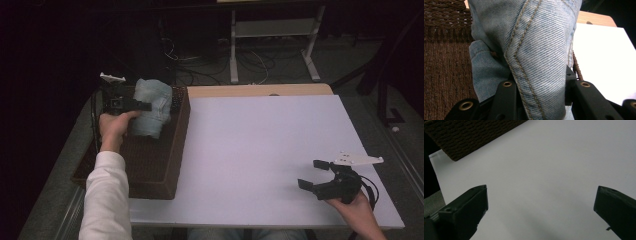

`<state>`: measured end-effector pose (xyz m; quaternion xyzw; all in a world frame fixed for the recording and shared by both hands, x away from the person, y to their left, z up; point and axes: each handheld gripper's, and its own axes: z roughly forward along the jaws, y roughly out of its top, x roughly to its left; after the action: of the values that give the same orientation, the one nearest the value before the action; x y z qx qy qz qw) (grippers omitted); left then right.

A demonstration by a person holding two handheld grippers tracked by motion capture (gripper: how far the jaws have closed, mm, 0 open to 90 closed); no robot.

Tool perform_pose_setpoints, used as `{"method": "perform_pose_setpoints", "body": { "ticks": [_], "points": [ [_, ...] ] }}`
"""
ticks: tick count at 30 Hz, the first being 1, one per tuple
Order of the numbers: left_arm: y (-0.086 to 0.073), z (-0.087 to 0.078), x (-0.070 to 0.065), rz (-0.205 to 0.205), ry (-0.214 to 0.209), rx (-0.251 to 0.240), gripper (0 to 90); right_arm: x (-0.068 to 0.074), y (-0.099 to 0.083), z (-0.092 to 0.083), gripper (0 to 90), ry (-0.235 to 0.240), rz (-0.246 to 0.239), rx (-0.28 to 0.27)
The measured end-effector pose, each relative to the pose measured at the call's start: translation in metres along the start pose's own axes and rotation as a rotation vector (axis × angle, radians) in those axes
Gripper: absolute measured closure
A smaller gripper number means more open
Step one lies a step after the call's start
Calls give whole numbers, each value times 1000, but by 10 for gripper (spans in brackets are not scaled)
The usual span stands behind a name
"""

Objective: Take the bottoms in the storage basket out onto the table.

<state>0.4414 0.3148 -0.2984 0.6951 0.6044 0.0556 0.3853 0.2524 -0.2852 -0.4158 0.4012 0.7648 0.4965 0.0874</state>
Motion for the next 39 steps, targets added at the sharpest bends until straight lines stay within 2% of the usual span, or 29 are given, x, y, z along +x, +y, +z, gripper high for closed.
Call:
{"method": "perform_pose_setpoints", "body": {
  "ticks": [9,22,24,39],
  "points": [
    [-1,-13,-6,11,-26,-29,664,0,0,0,0,1,2,-3],
    [1,-33,-22,59,-78,-69,663,0,0,0,0,0,-1,-1],
    [2,-38,-28,81,-88,-76,663,0,0,0,0,0,-1,0],
    [5,-55,-57,167,-149,-111,663,0,0,-1,0,-2,-1,-2]
  ]
}}
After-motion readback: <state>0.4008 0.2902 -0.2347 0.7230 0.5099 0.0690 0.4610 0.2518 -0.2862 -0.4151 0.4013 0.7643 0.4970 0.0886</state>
